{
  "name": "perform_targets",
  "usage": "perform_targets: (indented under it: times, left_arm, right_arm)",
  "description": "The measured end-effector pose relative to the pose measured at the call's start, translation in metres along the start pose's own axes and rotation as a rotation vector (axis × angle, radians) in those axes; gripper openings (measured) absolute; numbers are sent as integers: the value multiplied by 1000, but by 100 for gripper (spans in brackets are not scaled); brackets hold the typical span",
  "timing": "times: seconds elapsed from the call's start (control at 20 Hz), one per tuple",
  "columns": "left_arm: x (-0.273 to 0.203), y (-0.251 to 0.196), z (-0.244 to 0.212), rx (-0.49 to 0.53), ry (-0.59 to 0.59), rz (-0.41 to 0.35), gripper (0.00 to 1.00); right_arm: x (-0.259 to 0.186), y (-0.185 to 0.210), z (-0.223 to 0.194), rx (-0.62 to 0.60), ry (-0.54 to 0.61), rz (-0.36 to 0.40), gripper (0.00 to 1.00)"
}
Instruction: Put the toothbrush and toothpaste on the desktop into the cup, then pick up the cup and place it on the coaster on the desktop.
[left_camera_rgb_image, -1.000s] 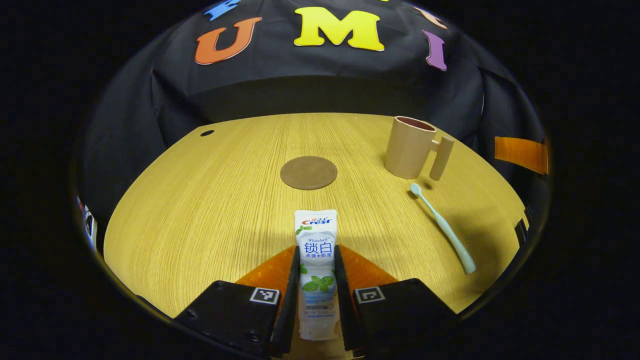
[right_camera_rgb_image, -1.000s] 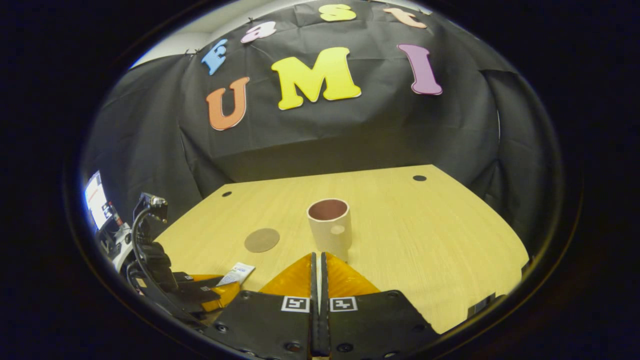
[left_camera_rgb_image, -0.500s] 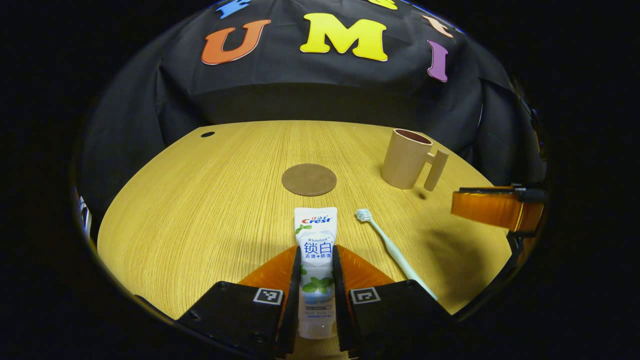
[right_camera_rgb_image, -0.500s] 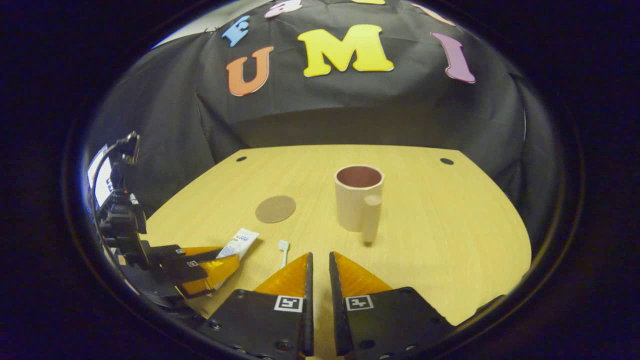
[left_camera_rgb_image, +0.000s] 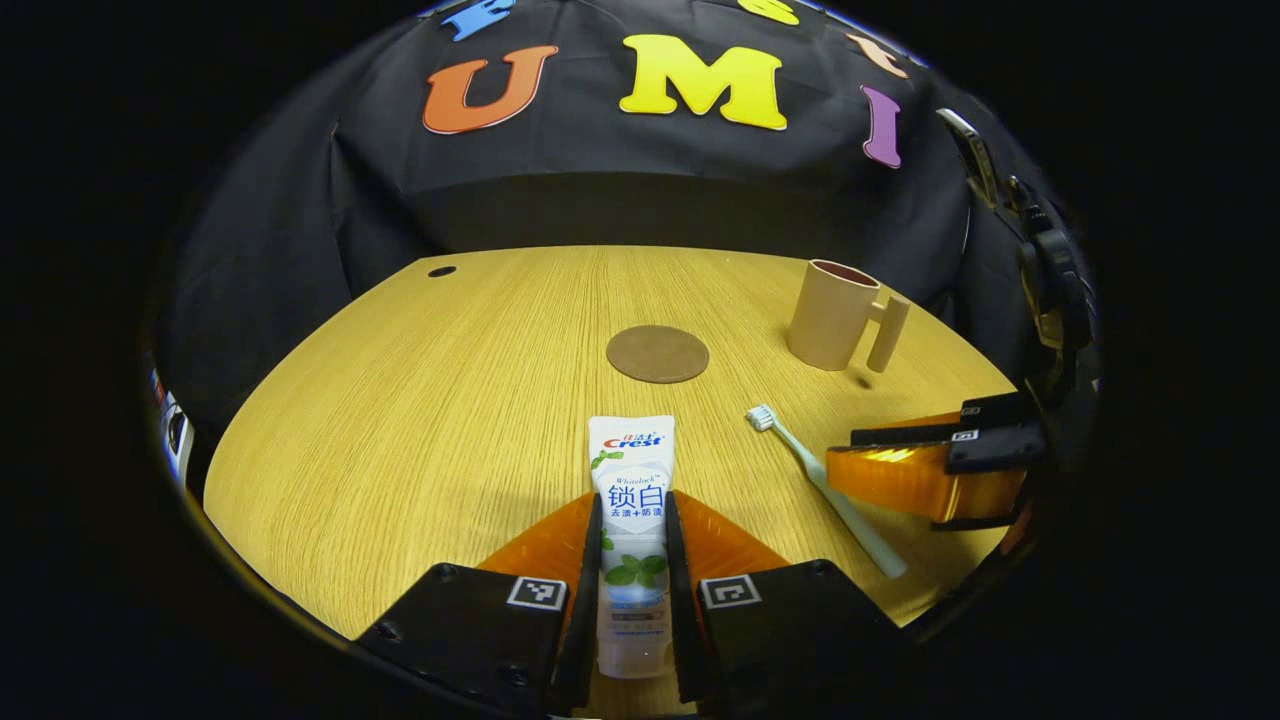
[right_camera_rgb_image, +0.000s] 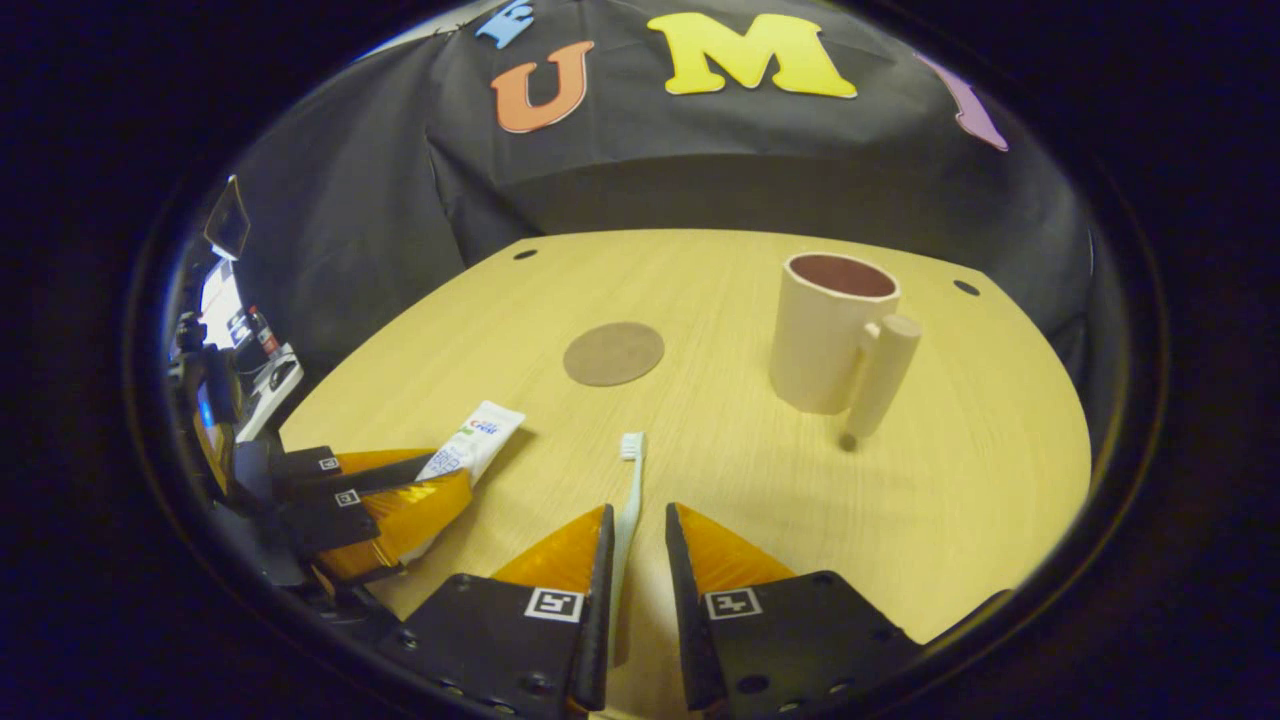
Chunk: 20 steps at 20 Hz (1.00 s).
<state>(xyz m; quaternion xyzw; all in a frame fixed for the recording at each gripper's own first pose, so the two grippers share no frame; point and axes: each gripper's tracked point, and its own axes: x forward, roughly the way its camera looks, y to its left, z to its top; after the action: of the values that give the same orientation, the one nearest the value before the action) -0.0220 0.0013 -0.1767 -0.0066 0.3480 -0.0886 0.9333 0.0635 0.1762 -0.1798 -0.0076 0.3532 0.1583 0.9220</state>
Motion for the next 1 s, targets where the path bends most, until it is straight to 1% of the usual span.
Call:
perform_targets:
  times: [0.1,0.2,0.35,0.4,0.45,0.5,0.55,0.6,0.65,0.7,0.75,0.8,0.85,0.9,1.0]
  left_arm:
    - [-1,1,0,-2,-3,-3,35]
    - [-2,1,-1,-5,-5,-5,35]
    - [-3,2,-2,-16,-5,-12,34]
    - [-2,2,-2,-17,-5,-14,34]
    - [-3,1,-2,-18,-4,-16,34]
    - [-3,1,-1,-19,-4,-19,35]
    - [-2,1,-1,-18,-3,-21,35]
    - [-2,1,-2,-20,-1,-24,35]
    - [-3,1,-2,-25,1,-27,35]
    - [-3,-1,-2,-30,4,-31,35]
    - [-2,-2,-3,-35,6,-35,35]
    - [-2,-3,-2,-37,6,-36,35]
    - [-1,-3,-2,-37,6,-36,35]
    - [-2,-3,-2,-37,6,-36,35]
    - [-2,-4,-2,-45,8,-39,34]
  right_arm:
    - [5,0,-2,-12,11,-7,32]
    - [11,0,-5,-24,25,-20,32]
    - [15,-1,-1,-47,17,-39,32]
    - [15,0,-1,-53,16,-43,27]
    - [15,0,-2,-67,19,-46,32]
    - [8,2,2,-76,12,-35,31]
    - [18,1,-4,-79,25,-41,30]
    - [18,2,-3,-90,22,-35,9]
    - [15,3,-4,-93,26,-27,13]
    - [15,3,-2,-80,25,-21,13]
    - [16,4,-1,-70,28,-15,5]
    - [15,3,0,-60,25,-13,1]
    - [14,1,1,-49,18,-23,2]
    - [11,-2,5,-40,2,-25,0]
    - [3,-2,15,-31,-39,-23,1]
